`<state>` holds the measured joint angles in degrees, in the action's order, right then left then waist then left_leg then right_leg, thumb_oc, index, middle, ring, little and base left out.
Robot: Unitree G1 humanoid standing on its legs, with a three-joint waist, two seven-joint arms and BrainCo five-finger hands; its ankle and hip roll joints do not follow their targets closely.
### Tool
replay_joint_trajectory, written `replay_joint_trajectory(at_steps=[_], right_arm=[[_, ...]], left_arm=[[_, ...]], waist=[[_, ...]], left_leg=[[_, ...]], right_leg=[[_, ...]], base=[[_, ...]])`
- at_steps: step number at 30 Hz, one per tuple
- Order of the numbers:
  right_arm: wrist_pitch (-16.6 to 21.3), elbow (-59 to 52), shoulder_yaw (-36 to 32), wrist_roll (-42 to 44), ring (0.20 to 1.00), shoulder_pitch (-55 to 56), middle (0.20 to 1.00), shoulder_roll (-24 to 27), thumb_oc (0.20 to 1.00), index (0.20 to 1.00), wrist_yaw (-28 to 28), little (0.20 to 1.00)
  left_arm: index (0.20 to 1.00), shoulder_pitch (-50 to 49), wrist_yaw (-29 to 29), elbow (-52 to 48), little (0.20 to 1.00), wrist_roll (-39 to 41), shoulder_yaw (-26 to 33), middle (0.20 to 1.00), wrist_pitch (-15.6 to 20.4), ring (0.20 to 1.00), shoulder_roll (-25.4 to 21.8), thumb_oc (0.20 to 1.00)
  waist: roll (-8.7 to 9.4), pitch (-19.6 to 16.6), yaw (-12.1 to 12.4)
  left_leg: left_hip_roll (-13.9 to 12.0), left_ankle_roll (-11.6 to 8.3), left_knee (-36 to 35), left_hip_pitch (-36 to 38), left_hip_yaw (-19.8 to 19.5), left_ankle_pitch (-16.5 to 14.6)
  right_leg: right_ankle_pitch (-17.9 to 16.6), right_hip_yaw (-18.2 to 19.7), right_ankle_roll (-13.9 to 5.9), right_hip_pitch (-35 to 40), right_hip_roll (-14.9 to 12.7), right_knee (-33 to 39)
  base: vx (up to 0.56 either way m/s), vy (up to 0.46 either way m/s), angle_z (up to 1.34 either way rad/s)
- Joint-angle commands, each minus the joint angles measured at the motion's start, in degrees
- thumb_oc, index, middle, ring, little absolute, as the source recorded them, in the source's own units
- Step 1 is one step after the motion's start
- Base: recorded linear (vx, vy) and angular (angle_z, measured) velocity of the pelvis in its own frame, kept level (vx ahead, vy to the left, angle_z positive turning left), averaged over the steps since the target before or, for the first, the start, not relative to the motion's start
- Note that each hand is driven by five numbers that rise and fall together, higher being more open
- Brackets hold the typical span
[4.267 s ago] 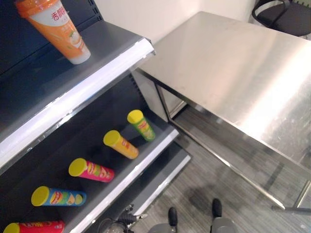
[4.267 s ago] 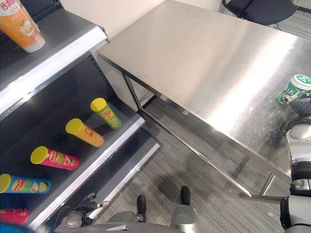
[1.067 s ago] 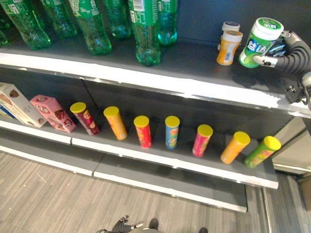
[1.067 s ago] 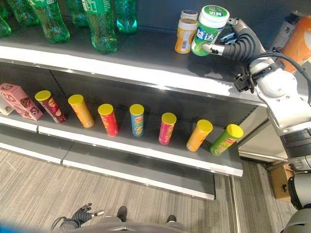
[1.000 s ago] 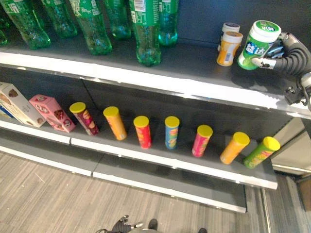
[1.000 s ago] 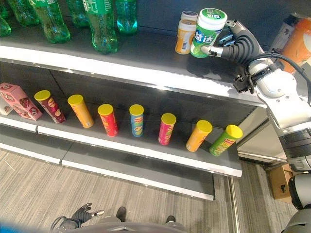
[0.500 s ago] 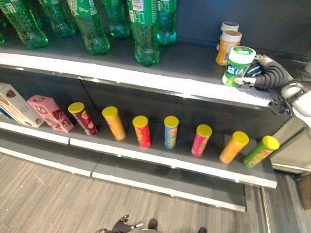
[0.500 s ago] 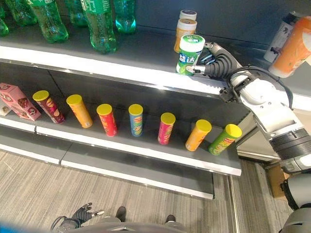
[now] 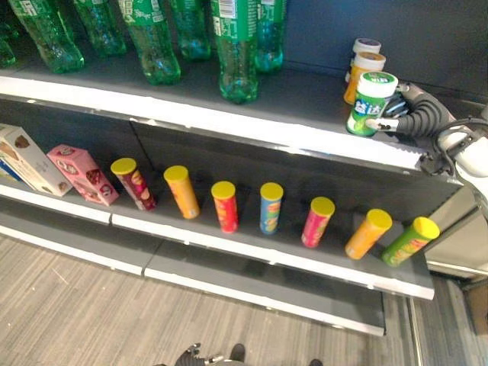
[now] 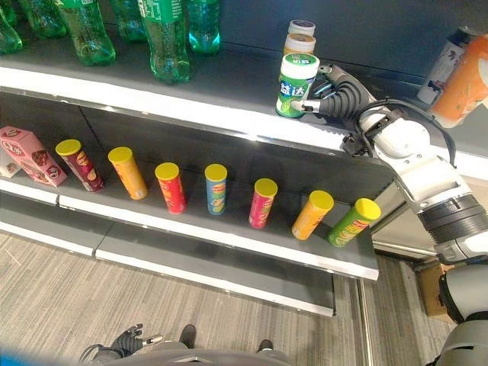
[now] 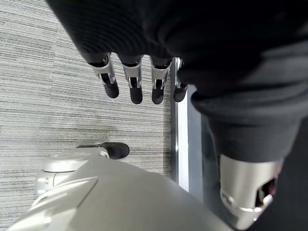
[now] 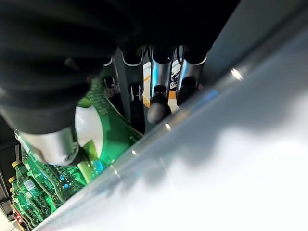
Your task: Put the goods on the table back onto the shelves and tidy them up.
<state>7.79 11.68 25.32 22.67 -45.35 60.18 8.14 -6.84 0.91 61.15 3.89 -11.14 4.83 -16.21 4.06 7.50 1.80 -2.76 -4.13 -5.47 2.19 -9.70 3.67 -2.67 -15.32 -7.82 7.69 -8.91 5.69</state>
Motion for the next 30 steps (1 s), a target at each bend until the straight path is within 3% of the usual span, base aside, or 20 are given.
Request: replay_joint_trajectory(at_steps=[1, 11, 12, 13, 14, 30], right_arm=[[1.07, 2.68, 3.38, 0.16, 0.200, -7.12, 0.200, -0.29, 0.200, 0.200, -1.43, 0.200], [1.02, 1.46, 3.06, -0.45, 0.200, -6.31, 0.200, -0.86, 0.200, 0.200, -1.34, 0.200], [1.00, 1.58, 3.21, -0.59, 0.244, -6.38, 0.244, -1.10, 0.244, 0.244, -1.33, 0.244], [1.01, 1.56, 3.06, -0.65, 0.385, -6.21, 0.385, -1.21, 0.385, 0.385, -1.44, 0.385], [0.98, 1.59, 2.91, -0.75, 1.000, -6.02, 1.000, -1.36, 1.000, 1.000, -1.50, 1.000], [1.27, 0.16, -1.73, -2.60, 1.000, -4.57, 1.000, -0.20, 1.000, 1.000, -4.61, 1.000]], left_arm=[[1.000, 3.00, -0.19, 1.27, 1.000, 0.80, -1.69, 1.000, 1.06, 1.000, -3.16, 1.000], [1.000, 2.89, -0.16, 1.10, 1.000, 0.72, -1.55, 1.000, 1.02, 1.000, -3.20, 1.000], [1.000, 2.93, -0.09, 1.09, 1.000, 0.76, -1.53, 1.000, 1.08, 1.000, -3.18, 1.000], [1.000, 2.88, -0.08, 1.05, 1.000, 0.77, -1.53, 1.000, 1.08, 1.000, -3.14, 1.000], [1.000, 2.84, -0.05, 1.05, 1.000, 0.80, -1.56, 1.000, 1.10, 1.000, -3.11, 1.000], [1.000, 2.26, 0.27, 0.92, 1.000, 1.30, -0.75, 1.000, 0.94, 1.000, -2.90, 1.000]], waist=[[1.83, 0.40, 2.02], [1.63, 0.44, 1.69], [1.64, 0.43, 1.67], [1.60, 0.39, 1.64], [1.56, 0.38, 1.60], [1.47, 0.26, 0.99]], left_leg=[[-2.45, -2.30, 2.62, 1.68, 5.41, -7.35], [-2.67, -2.15, 2.67, 2.06, 5.97, -7.62], [-2.68, -2.08, 2.66, 2.18, 6.06, -7.69], [-2.69, -2.05, 2.63, 2.24, 6.10, -7.69], [-2.70, -2.05, 2.60, 2.28, 6.19, -7.71], [-2.74, -1.75, 2.53, 2.77, 6.85, -8.09]], right_leg=[[7.99, -1.22, -0.97, -0.87, -2.52, -5.64], [7.95, -0.81, -0.99, -0.93, -2.54, -5.70], [7.92, -0.66, -1.00, -0.90, -2.52, -5.64], [7.88, -0.63, -1.01, -0.85, -2.52, -5.61], [7.89, -0.59, -1.02, -0.88, -2.53, -5.62], [7.80, 0.07, -1.12, -0.82, -2.68, -5.60]], base=[[0.00, 0.000, 0.00], [0.00, 0.000, 0.00], [0.00, 0.000, 0.00], [0.00, 0.000, 0.00], [0.00, 0.000, 0.00], [0.00, 0.000, 0.00]])
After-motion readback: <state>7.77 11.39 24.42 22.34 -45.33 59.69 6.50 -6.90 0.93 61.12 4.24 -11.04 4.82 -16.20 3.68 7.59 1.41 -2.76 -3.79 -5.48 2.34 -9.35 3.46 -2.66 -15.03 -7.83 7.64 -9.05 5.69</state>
